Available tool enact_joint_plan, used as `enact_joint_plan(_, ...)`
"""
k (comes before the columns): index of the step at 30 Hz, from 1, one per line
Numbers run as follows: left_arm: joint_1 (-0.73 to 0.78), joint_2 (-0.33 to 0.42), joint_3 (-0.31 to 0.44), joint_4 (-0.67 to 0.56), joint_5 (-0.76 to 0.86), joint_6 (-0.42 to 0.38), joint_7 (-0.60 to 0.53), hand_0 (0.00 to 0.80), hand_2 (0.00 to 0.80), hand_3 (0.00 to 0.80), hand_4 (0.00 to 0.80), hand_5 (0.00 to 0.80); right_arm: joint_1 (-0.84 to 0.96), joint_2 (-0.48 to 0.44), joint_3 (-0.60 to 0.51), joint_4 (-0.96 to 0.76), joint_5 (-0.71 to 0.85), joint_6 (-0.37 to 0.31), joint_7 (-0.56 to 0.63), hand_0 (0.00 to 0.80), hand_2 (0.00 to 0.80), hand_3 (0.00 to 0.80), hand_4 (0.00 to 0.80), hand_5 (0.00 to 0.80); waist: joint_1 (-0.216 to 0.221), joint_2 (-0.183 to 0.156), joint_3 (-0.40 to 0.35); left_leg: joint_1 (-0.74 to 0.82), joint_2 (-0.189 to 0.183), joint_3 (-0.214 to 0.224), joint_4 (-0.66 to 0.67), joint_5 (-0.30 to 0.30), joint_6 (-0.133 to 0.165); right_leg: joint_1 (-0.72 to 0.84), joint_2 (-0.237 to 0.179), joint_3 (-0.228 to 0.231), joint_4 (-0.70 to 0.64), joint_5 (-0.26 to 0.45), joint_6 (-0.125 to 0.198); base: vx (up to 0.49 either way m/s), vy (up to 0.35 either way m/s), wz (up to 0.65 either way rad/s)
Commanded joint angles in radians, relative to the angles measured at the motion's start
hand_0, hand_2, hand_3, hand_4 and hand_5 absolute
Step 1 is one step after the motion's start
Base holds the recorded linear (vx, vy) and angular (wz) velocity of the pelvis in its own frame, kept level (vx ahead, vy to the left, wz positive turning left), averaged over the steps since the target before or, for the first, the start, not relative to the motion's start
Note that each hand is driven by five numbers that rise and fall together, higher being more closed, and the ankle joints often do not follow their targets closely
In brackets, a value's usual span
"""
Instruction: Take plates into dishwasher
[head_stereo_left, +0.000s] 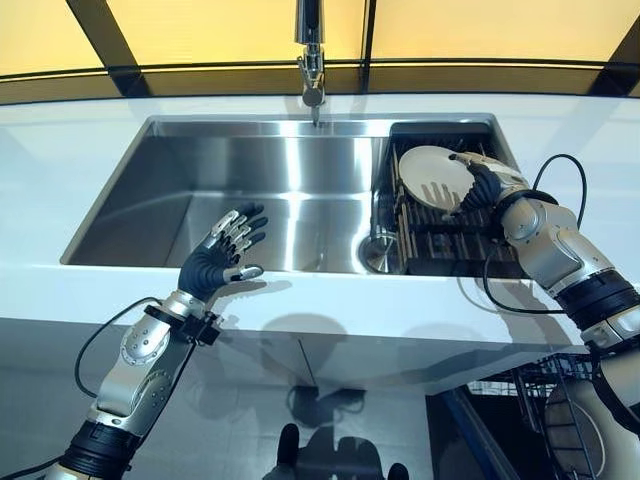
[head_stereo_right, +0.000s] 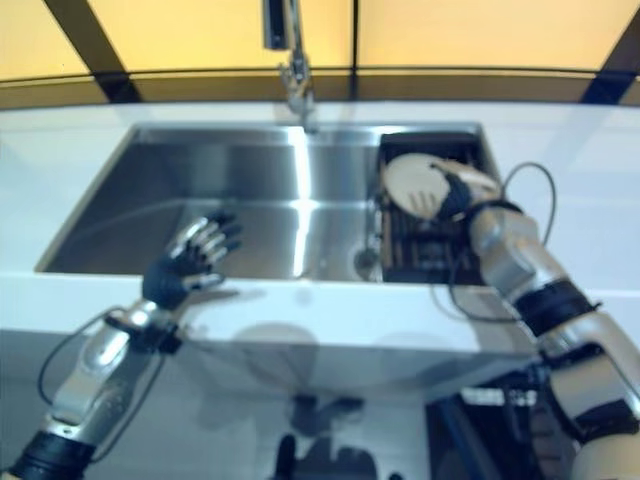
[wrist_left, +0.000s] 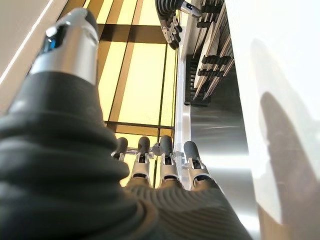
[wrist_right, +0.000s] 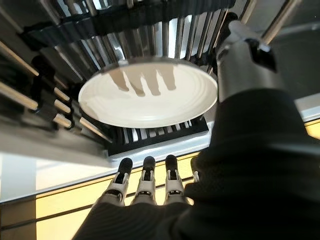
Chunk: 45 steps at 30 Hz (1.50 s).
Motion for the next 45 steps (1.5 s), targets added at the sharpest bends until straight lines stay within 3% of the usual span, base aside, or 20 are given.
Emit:
enact_joint_plan(1, -0.065, 0.013, -0.012, -0.09, -0.018, -0.079, 0.005, 0.0, 0.0, 0.0, 0.0, 0.0, -0.157, -0.042, 0.092, -0.016, -0.065, -0.027, -0.039, 0.0, 0.0, 0.0, 0.0, 0.0, 0.0, -0.028, -0.017, 0.028, -0.003, -0.021, -0.004, -0.034, 0.022, -0.073, -0.059, 0.023, 0.007, 0.098, 0.006, 0.0, 0.0, 0.0)
enact_joint_plan(27, -0.042, 0.025, -0.005, -0.107, -0.03, -0.124, 0.003, 0.0, 0.0, 0.0, 0.0, 0.0, -0.22, -0.05, 0.134, 0.03, -0.175, 0.015, -0.065, 0.0, 0.0, 0.0, 0.0, 0.0, 0.018, -0.003, 0.048, -0.038, -0.013, -0.017, -0.004, -0.019, 0.019, -0.136, -0.069, -0.005, 0.011, 0.114, 0.012, -0.026, 0.002, 0.03)
enact_joint_plan(41, -0.035, 0.062, 0.002, -0.118, -0.067, -0.156, -0.004, 0.0, 0.0, 0.0, 0.0, 0.0, -0.294, -0.079, 0.24, 0.147, -0.324, 0.059, -0.089, 0.0, 0.0, 0.0, 0.0, 0.0, 0.04, 0.014, 0.097, -0.106, -0.016, -0.015, -0.004, -0.002, 0.018, -0.192, -0.08, -0.037, 0.009, 0.132, 0.023, -0.031, -0.004, 0.02)
enact_joint_plan(42, -0.035, 0.063, 0.001, -0.118, -0.069, -0.158, -0.005, 0.0, 0.0, 0.0, 0.0, 0.0, -0.295, -0.079, 0.243, 0.15, -0.334, 0.059, -0.09, 0.05, 0.05, 0.05, 0.05, 0.05, 0.04, 0.014, 0.097, -0.106, -0.016, -0.015, -0.004, -0.001, 0.018, -0.193, -0.08, -0.038, 0.009, 0.132, 0.024, 0.0, 0.0, 0.0)
enact_joint_plan(43, -0.035, 0.063, -0.002, -0.119, -0.069, -0.162, -0.005, 0.0, 0.0, 0.0, 0.0, 0.0, -0.301, -0.081, 0.252, 0.153, -0.349, 0.065, -0.09, 0.257, 0.257, 0.257, 0.257, 0.257, 0.041, 0.014, 0.098, -0.108, -0.016, -0.015, -0.004, -0.001, 0.018, -0.194, -0.08, -0.04, 0.009, 0.132, 0.025, 0.0, 0.0, 0.0)
enact_joint_plan(45, -0.04, 0.066, -0.004, -0.12, -0.074, -0.165, -0.003, 0.0, 0.0, 0.0, 0.0, 0.0, -0.313, -0.08, 0.268, 0.164, -0.364, 0.078, -0.093, 0.48, 0.48, 0.48, 0.48, 0.48, 0.044, 0.015, 0.099, -0.112, -0.017, -0.015, -0.004, 0.0, 0.018, -0.197, -0.081, -0.042, 0.009, 0.134, 0.026, 0.0, 0.0, 0.0)
